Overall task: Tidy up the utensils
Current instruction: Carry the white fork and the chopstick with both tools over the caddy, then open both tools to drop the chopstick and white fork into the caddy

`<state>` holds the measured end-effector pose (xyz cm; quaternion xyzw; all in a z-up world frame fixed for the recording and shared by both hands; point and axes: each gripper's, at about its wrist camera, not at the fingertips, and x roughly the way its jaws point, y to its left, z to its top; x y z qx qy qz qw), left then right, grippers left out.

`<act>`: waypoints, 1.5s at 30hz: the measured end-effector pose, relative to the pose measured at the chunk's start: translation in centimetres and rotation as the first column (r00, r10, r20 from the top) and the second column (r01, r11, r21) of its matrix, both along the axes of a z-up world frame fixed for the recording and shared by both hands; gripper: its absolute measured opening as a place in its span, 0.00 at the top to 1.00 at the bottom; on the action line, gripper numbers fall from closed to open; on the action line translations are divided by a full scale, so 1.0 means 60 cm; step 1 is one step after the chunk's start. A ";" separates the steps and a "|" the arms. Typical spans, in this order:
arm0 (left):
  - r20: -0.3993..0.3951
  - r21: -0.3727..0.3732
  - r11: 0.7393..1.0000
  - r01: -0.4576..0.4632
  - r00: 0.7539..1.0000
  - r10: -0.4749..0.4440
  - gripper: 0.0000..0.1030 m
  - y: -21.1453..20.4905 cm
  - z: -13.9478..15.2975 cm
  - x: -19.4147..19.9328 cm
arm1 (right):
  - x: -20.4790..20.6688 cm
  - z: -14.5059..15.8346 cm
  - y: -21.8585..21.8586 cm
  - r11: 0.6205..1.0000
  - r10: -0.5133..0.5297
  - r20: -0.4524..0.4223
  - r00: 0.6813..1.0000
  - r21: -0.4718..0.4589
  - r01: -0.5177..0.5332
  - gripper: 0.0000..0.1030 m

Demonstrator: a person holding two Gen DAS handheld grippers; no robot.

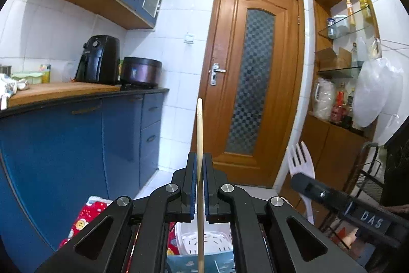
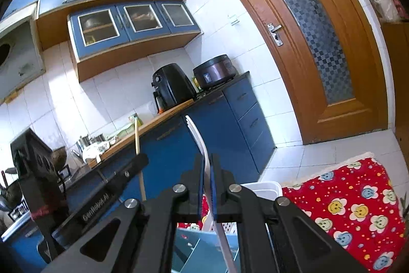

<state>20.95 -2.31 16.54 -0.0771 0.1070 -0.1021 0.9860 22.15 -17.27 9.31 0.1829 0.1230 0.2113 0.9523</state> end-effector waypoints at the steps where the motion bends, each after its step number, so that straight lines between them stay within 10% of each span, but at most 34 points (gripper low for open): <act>1: -0.008 -0.001 1.000 0.001 1.000 -0.001 0.96 -0.001 -0.005 0.005 | 0.004 -0.004 -0.001 1.000 -0.004 0.000 1.000 0.004 0.004 0.94; 16: 0.022 0.014 0.999 -0.050 0.999 0.049 0.96 -0.004 -0.064 0.012 | -0.004 -0.037 0.025 0.990 -0.047 0.108 0.993 -0.125 0.060 0.94; 45: 0.013 0.017 0.999 0.036 0.999 -0.036 0.80 -0.011 -0.023 -0.056 | -0.079 0.006 0.016 0.987 -0.064 0.095 0.993 -0.139 0.076 0.75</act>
